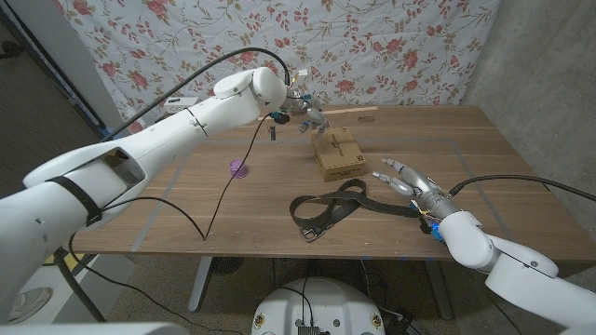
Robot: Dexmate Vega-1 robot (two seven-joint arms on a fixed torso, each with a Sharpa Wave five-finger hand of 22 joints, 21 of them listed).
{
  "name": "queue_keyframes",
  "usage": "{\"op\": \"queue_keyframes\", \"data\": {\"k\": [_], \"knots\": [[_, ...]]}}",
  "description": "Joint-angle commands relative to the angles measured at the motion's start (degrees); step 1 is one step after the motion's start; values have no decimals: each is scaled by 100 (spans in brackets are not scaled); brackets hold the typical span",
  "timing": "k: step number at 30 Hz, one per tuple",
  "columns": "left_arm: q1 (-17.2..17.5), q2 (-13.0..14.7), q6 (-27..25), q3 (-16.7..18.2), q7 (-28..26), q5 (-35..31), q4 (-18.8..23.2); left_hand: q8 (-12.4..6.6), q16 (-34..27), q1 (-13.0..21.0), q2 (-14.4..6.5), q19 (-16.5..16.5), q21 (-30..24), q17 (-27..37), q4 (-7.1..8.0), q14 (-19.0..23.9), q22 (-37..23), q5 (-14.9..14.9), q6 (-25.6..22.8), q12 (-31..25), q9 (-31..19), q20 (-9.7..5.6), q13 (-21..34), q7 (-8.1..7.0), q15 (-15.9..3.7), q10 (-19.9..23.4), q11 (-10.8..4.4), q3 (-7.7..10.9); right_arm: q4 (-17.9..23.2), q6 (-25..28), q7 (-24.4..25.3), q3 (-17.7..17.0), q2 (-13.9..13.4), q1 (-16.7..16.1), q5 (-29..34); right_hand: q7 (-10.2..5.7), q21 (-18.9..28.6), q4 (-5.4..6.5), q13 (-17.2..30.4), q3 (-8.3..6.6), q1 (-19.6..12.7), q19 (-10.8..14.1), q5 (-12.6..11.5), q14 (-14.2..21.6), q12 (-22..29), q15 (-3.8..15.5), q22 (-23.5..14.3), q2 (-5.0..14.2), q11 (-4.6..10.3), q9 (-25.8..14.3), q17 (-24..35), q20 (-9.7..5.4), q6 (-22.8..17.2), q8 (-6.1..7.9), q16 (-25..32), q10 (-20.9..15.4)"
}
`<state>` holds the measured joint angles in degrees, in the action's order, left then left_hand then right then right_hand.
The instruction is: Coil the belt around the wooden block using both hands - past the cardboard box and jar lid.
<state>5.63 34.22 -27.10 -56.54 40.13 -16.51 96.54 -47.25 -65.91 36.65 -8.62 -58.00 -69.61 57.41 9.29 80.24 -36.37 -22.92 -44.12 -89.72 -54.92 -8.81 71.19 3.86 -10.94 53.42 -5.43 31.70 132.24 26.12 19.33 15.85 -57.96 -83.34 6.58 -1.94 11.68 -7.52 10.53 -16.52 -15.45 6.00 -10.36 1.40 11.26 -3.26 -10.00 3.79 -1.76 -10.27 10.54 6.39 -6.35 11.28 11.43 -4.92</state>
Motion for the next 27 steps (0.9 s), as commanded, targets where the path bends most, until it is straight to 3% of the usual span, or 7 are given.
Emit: {"op": "queue_keyframes", "data": {"k": [1, 12, 21, 27], "knots": [[-159, -61, 138, -50, 175, 12, -170, -41, -26, -80, 12, 40, -55, -13, 12, 0, 9, 24, -110, -47, 3, 5, 15, 220, -38, -42, -22, 68, 603, 1377, -191, 710, -267, 371, 756, 46, -1, -12, 32, 7, -45, 26, -8, -26, -1, 47, -27, -38, 8, -28, 11, 41, -45, -9, -8, -12], [-228, -94, 249, -66, 247, -7, -280, -106, -42, -136, 24, 65, -108, -59, 11, -1, 48, 74, -89, -53, 50, 0, 14, 217, -38, -22, -13, 149, 874, 2236, -374, 1247, -395, 611, 1015, 30, 8, -109, 33, -67, -236, 75, -22, 2, -3, 100, -21, -6, 58, -34, 7, 26, -94, 18, -3, -15], [-288, -166, 345, -92, 309, -16, -398, -155, -59, -175, 32, 76, -140, -80, 11, 3, 81, 103, -69, -50, 66, -3, 15, 210, -40, -35, -19, 199, 1183, 3165, -731, 2119, -503, 1160, 1673, 38, 13, -231, 34, -152, -521, 132, -17, 23, 3, 122, -15, -31, 63, -41, 2, 79, -137, 47, -3, -36], [-294, -184, 379, -93, 309, -33, -417, -186, -82, -204, 37, 85, -169, -85, 9, 12, 105, 124, -50, -49, 90, -5, 14, 218, -42, -45, -8, 241, 1052, 3353, -866, 2724, -415, 1502, 2170, 71, 75, -266, 49, -217, -979, 415, -31, 396, 89, 342, -22, -212, 47, -52, 15, 64, -377, 116, 105, -342]]}}
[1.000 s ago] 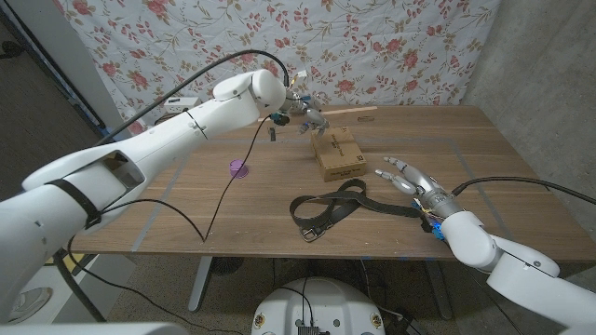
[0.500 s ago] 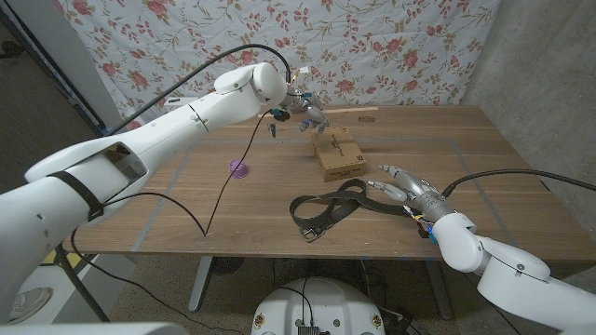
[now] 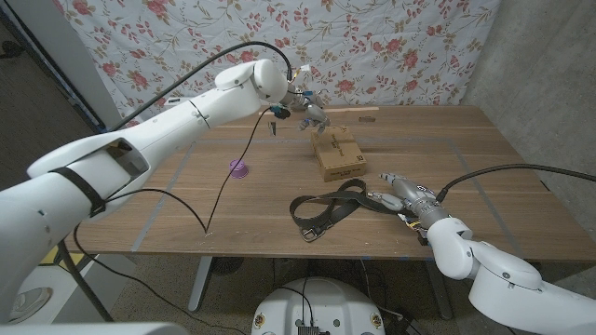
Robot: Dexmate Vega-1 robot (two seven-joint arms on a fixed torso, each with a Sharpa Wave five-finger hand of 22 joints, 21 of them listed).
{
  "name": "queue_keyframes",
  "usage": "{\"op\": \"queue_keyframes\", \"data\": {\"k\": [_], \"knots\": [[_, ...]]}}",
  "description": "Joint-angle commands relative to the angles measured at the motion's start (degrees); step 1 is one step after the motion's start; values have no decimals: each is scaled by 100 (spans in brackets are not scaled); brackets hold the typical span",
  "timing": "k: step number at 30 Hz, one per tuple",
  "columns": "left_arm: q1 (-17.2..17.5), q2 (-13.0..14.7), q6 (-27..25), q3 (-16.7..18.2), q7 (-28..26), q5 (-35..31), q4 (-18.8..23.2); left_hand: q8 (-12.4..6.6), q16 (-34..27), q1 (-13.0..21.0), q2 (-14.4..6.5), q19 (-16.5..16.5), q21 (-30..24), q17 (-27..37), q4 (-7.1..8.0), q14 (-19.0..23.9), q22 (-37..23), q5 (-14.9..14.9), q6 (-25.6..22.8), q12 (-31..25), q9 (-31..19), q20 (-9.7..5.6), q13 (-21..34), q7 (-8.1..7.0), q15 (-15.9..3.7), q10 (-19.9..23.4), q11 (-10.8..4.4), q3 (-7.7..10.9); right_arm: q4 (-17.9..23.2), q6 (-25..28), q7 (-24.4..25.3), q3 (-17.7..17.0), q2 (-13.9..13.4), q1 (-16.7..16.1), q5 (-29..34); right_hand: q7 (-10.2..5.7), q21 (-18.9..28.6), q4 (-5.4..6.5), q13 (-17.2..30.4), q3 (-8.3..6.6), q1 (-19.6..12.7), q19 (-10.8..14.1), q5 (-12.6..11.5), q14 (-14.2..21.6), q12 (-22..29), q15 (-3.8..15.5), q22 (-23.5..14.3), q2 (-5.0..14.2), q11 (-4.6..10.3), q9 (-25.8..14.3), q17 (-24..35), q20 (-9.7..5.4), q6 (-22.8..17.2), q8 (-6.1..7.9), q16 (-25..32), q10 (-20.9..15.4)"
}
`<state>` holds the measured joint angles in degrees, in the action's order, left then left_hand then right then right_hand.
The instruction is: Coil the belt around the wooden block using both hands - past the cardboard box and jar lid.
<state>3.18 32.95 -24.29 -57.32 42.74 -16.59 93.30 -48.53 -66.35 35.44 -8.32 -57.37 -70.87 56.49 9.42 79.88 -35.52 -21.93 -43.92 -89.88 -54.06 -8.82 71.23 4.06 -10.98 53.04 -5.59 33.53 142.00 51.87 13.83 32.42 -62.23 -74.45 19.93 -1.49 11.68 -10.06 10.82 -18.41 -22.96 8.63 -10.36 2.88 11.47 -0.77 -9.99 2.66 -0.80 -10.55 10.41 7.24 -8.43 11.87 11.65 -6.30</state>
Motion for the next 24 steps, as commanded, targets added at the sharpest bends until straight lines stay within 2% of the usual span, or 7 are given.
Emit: {"op": "queue_keyframes", "data": {"k": [1, 10, 14, 17, 20, 24], "knots": [[-48, -56, 103, -13, 50, -24, -92, -62, -23, -86, 6, 28, -53, -10, -5, 32, 11, 27, -70, -35, 6, 1, 10, 190, -40, 0, 6, 63, 40, 768, -311, 1125, 31, 642, 895, 27, 85, -6, 23, -28, -263, 192, -34, 302, 76, 149, -25, -116, -39, -25, 32, -36, -203, 63, 99, -239], [12, 2, 65, 27, 53, -21, 26, -101, -51, -127, 17, 46, -83, -14, -6, 33, 52, 52, -59, -35, 47, 0, 10, 202, -40, 0, 8, 112, -447, 557, -149, 1468, 359, 791, 1329, 7, 152, 51, 70, -16, -572, 506, -81, 807, 208, 410, -46, -209, -3, -45, 110, -139, -674, 170, 275, -730], [54, 60, 21, 57, 59, -17, 138, -118, -55, -146, 21, 56, -103, -26, -6, 40, 59, 63, -49, -33, 63, 2, 10, 187, -38, -5, -1, 134, -799, 287, 234, 1490, 563, 703, 1521, -14, 214, 64, 121, 24, -793, 764, -143, 1286, 330, 529, -61, -267, -1, -64, 214, -203, -1085, 273, 502, -1156], [89, 106, -20, 83, 60, -16, 234, -142, -57, -164, 24, 58, -115, -37, -5, 36, 79, 72, -42, -35, 65, -2, 10, 181, -38, 0, -4, 152, -1023, 254, 321, 1529, 741, 708, 1656, -41, 254, 97, 185, 112, -928, 948, -198, 1642, 463, 607, -76, -337, -13, -80, 355, -265, -1449, 364, 729, -1576], [118, 142, -57, 99, 61, -19, 309, -149, -75, -180, 28, 63, -124, -28, -5, 44, 94, 79, -37, -37, 88, -1, 10, 176, -41, 6, -5, 166, -1215, 246, 305, 1594, 892, 756, 1789, -66, 259, 78, 210, 145, -1025, 987, -230, 1757, 488, 646, -82, -393, 40, -86, 411, -287, -1617, 418, 812, -1673], [145, 180, -102, 111, 72, -25, 385, -171, -85, -203, 31, 70, -145, -37, -6, 50, 112, 90, -17, -33, 98, -6, 11, 185, -39, -8, -9, 191, -1408, 200, 264, 1636, 1035, 804, 1899, -101, 249, 70, 231, 188, -1084, 977, -256, 1812, 494, 707, -87, -462, 84, -91, 458, -332, -1637, 418, 866, -1704]]}}
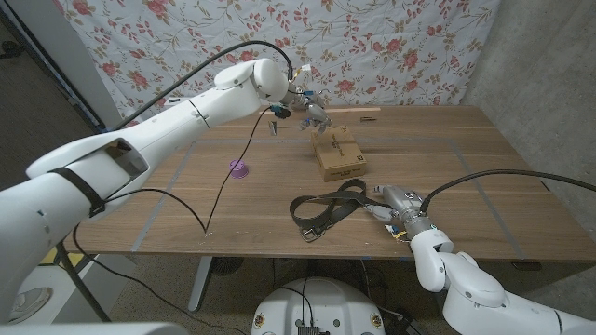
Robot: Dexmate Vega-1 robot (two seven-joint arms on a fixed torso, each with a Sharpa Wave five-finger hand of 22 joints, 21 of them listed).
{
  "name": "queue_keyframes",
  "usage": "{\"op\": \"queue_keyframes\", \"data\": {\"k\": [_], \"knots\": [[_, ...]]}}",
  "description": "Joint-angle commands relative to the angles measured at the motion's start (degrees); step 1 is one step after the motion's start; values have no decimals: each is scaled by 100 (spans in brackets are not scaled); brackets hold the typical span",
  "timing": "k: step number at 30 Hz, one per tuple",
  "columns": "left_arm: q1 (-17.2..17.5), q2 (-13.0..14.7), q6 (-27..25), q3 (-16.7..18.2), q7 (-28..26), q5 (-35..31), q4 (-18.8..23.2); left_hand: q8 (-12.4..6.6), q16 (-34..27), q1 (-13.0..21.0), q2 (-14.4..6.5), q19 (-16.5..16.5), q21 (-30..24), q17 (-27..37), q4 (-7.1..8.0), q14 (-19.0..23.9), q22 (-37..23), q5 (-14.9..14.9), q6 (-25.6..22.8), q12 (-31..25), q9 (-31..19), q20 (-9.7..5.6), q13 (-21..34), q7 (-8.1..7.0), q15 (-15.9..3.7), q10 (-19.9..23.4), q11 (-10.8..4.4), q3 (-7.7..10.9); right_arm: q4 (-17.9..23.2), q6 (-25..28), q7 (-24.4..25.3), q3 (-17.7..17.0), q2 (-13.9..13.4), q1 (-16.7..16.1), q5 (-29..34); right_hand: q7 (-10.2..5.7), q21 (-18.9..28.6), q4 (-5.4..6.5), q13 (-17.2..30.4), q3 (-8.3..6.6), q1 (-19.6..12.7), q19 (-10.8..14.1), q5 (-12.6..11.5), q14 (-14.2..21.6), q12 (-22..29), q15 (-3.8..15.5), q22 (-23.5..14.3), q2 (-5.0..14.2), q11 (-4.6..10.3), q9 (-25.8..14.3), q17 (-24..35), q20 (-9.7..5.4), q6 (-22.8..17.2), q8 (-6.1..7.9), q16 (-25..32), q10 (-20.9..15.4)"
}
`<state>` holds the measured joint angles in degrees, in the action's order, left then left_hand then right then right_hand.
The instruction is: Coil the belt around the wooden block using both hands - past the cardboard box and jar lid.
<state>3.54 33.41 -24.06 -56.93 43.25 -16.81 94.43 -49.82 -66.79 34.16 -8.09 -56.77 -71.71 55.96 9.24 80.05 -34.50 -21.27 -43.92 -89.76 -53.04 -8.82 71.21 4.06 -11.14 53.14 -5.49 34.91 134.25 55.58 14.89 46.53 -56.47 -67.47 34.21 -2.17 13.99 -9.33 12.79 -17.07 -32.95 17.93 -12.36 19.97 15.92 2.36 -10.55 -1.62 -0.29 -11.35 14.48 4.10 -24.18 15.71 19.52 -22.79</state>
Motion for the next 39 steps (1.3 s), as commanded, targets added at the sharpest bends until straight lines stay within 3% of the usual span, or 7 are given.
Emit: {"op": "queue_keyframes", "data": {"k": [1, 7, 13, 16, 21, 31, 39], "knots": [[113, 142, -135, 74, 26, -5, 288, -43, -38, -84, 9, 15, -68, 5, 12, 28, 13, 28, -19, -47, 19, -1, 13, 176, -21, -11, -23, 63, -688, -213, 196, 226, 489, 102, 497, -45, 15, 2, 43, 67, -108, 46, -69, 121, 63, 408, -33, -45, -7, -14, 75, -26, -80, 39, 103, -97], [145, 177, -178, 79, 30, -18, 354, -74, -50, -117, 14, 28, -100, -5, 12, 21, 30, 41, -2, -47, 37, 4, 13, 189, -23, -20, -4, 95, -1026, -518, 464, 167, 715, 72, 538, -85, 32, 35, 97, 135, -237, 113, -139, 290, 121, 479, -46, -67, 66, -27, 234, -107, -285, 100, 278, -263], [180, 224, -239, 94, 33, -36, 435, -110, -60, -155, 19, 39, -128, -17, 13, 13, 66, 56, 12, -48, 64, -7, 13, 190, -27, -14, -5, 133, -1336, -868, 820, 62, 940, 21, 539, -178, 149, 71, 261, 163, -738, 441, -257, 792, 423, 673, -68, 233, 227, -42, 756, -279, -1038, 329, 819, -899], [180, 243, -270, 95, 45, -49, 454, -121, -50, -169, 21, 51, -143, -35, 13, 2, 66, 61, 14, -46, 77, -10, 12, 187, -26, -22, -3, 146, -1524, -1204, 1236, -61, 1032, -71, 497, -308, 231, 95, 431, 65, -1264, 602, -201, 1152, 731, 871, -88, 820, 353, -60, 1314, -480, -1675, 517, 1323, -1426], [177, 238, -255, 89, 60, -36, 401, -148, -79, -196, 23, 49, -164, -22, 13, 18, 95, 70, 25, -43, 91, -4, 13, 174, -27, -34, -3, 172, -1793, -1532, 1929, -218, 1230, -200, 584, -361, 397, 196, 590, -97, -1563, 858, -99, 1623, 1121, 988, -120, 1270, 551, -82, 1718, -703, -2515, 828, 1663, -2182], [101, 115, -135, 21, 73, -42, 154, -191, -64, -249, 31, 71, -209, -65, 12, -8, 133, 84, 51, -46, 130, -1, 12, 184, -25, -31, -18, 221, -2012, -1852, 2743, -575, 1512, -367, 606, -362, 683, 420, 896, -123, -1668, 1035, -165, 2327, 1697, 990, -275, 1241, 696, -415, 2254, -900, -2640, 1019, 2053, -3036], [-2, -54, 68, -57, 81, -36, -148, -230, -92, -285, 36, 85, -242, -55, 12, 13, 154, 92, 63, -48, 144, -11, 11, 192, -27, -28, -6, 255, -2476, -2271, 4400, -939, 1920, -412, 889, -318, 1033, 491, 1567, -67, -1895, 1149, -300, 2499, 2356, 1012, -527, 1260, 750, -858, 3157, -933, -2587, 1112, 2580, -3191]]}}
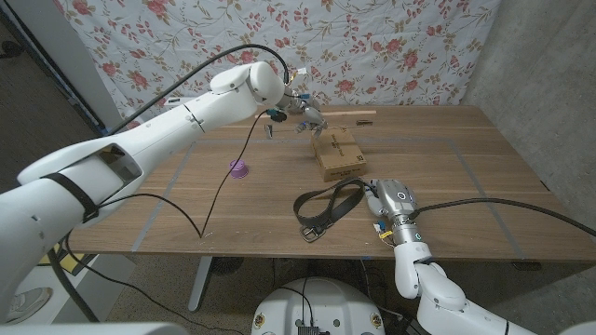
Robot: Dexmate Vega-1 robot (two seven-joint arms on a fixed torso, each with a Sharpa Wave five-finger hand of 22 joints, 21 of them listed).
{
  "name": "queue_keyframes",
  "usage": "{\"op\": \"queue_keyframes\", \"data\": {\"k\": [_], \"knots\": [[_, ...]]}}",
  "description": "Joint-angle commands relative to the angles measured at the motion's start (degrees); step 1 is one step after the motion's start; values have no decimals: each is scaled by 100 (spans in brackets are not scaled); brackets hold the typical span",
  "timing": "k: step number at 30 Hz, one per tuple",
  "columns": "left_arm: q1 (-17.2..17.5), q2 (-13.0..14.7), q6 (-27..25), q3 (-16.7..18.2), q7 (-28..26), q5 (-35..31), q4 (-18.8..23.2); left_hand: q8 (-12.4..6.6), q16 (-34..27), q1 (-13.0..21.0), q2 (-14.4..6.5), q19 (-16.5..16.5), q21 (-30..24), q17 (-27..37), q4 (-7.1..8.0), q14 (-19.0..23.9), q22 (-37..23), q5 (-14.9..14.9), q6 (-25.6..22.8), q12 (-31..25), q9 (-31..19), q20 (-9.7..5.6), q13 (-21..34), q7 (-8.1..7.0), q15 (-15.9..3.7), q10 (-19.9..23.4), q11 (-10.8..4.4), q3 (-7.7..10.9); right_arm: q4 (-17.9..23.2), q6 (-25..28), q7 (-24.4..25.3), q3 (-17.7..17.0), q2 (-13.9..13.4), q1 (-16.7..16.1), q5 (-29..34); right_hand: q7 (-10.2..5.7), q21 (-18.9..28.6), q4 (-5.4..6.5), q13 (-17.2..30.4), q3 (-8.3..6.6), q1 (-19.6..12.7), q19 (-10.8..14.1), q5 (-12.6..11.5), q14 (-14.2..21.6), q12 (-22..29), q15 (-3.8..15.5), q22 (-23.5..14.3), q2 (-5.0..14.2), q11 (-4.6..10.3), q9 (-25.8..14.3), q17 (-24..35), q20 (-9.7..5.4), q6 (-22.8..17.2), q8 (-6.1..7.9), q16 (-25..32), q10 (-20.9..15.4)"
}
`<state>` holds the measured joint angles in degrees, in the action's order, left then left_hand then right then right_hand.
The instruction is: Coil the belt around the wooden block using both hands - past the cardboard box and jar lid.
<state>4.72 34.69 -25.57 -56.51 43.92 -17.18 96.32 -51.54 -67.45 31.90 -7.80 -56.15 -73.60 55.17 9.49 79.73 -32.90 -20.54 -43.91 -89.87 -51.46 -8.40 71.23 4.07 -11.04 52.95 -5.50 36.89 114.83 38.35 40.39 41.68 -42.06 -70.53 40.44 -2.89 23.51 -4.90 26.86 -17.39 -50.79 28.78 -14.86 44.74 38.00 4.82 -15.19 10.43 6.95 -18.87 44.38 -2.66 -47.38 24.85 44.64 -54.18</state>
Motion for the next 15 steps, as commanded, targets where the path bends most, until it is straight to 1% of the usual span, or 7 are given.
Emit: {"op": "queue_keyframes", "data": {"k": [1, 5, 10, 13, 15], "knots": [[-129, -201, 241, -105, 10, 1, -366, -58, -8, -63, 7, 32, -64, 5, -12, 29, -16, 20, 63, -35, -4, -46, 9, 184, -37, -13, -2, 61, -549, -594, 1971, -498, 496, -100, 285, -251, 87, 53, 177, -31, -110, 61, -52, 13, 162, 763, -69, 46, 28, -117, 181, -262, -271, 201, 66, -50], [-162, -265, 331, -136, -15, -20, -464, -79, -9, -83, 10, 41, -85, -6, -12, 31, -8, 25, 71, -34, 6, -51, 9, 183, -36, -13, -14, 80, -604, -701, 2361, -695, 651, -83, 396, -243, 130, 67, 278, -32, -134, 56, -68, 17, 250, 773, -103, 42, 49, -176, 275, -261, -308, 232, 91, -43], [-202, -330, 426, -193, -11, -73, -561, -94, -41, -111, 38, 68, -100, 12, -12, 48, 3, 29, 63, -32, 36, -39, 9, 171, -29, -22, -20, 85, -540, -1042, 2361, -1161, 912, -241, 940, -249, 192, 94, 429, -32, -163, 40, -88, 10, 371, 775, -153, 31, 59, -267, 404, -269, -305, 256, 105, -12], [-237, -378, 476, -235, 19, -105, -624, -116, -47, -136, 76, 79, -116, 7, -13, 42, 10, 27, 59, -33, 41, -30, 9, 188, -23, -28, -5, 82, -496, -1212, 2361, -1369, 1008, -279, 1218, -252, 227, 112, 507, -36, -175, 37, -99, 2, 434, 781, -178, 29, 60, -313, 463, -275, -310, 271, 98, 2], [-249, -404, 539, -248, 34, -102, -667, -138, -71, -151, 101, 102, -133, 23, -15, 58, -2, 20, 71, -36, 28, -23, 8, 167, -22, -21, 4, 82, -490, -1324, 2361, -1490, 1069, -279, 1384, -252, 253, 131, 568, -36, -177, 30, -107, 2, 480, 782, -197, 28, 76, -351, 507, -279, -317, 284, 92, 26]]}}
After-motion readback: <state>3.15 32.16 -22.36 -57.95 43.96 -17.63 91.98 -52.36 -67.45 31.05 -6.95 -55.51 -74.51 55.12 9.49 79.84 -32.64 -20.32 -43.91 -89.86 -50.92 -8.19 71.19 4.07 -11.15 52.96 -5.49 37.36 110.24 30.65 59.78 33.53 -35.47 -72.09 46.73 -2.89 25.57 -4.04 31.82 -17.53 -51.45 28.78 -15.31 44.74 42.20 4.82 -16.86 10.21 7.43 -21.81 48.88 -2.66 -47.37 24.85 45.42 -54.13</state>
